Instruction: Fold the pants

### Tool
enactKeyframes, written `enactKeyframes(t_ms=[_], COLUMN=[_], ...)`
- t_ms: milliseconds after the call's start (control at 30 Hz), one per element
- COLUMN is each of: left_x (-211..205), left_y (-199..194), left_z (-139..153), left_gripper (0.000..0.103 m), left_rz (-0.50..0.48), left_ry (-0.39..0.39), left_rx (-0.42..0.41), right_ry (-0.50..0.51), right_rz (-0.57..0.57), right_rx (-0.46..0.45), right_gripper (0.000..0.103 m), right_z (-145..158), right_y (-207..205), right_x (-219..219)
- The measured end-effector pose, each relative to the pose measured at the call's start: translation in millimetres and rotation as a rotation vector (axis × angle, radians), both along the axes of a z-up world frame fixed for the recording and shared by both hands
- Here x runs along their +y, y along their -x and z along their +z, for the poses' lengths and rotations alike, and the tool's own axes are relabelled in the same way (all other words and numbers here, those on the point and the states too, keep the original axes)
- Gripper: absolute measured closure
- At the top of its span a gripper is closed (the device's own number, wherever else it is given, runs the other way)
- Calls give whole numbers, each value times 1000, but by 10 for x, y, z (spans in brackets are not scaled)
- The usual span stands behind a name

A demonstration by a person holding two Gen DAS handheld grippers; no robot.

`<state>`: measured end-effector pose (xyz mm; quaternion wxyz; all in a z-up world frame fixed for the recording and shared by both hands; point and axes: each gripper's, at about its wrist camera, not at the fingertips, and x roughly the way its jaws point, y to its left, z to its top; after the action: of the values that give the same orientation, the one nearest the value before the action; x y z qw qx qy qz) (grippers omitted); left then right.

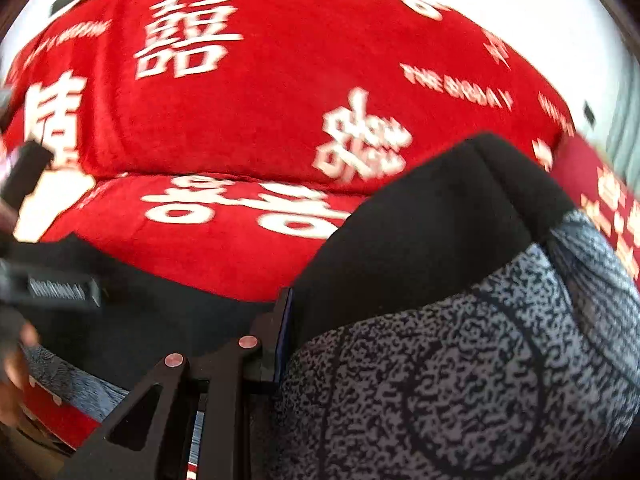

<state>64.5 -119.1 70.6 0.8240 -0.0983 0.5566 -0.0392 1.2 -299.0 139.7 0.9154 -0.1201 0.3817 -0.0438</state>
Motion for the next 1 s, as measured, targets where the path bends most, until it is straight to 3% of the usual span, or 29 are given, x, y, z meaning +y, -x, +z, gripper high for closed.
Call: enactKeyframes(t_ms=[167, 300, 400, 500, 567, 600, 633, 700, 800, 867, 933, 1000], left_x=[867, 1352, 1572, 1684, 1693, 1704, 1716, 1731, 1741, 1736, 1690, 1578], left_y=[128, 245, 303, 360, 383, 384, 394, 385, 383, 380, 404, 429], left_z=[4, -180, -345, -434, -438, -432, -416, -377, -296, -252, -196, -155], left_gripper=[0, 0, 0, 0, 0, 0, 0, 0, 0, 0, 0, 0], left_rz=[114, 188, 225, 235, 231, 230, 230, 231, 229, 229, 214, 184], left_ry=[6, 2, 29, 42, 45, 54, 64, 82, 84, 83, 82, 67], left_rx=[-24, 1, 25, 28, 19, 14, 10, 0, -18, -24, -27, -24], right_ry=[118, 207, 328, 440, 502, 508, 499, 448, 317, 151, -52, -178], right_rz=[91, 161, 253, 260, 261, 274, 307, 354, 452, 494, 467, 381], right_rx=[27, 72, 116, 133, 141, 149, 162, 168, 190, 213, 221, 218], right_gripper=[81, 83, 83, 82, 78, 69, 62, 22, 20, 20, 19, 18], right_z=[-237, -576, -935, -1164, -1191, -1178, -1107, -932, -533, -280, -69, -9], right_y=[-80, -57, 62, 139, 163, 169, 207, 282, 503, 574, 528, 391], right_x=[890, 1442, 1900, 2075, 2139, 2165, 2178, 2200, 2199, 2089, 1819, 1476])
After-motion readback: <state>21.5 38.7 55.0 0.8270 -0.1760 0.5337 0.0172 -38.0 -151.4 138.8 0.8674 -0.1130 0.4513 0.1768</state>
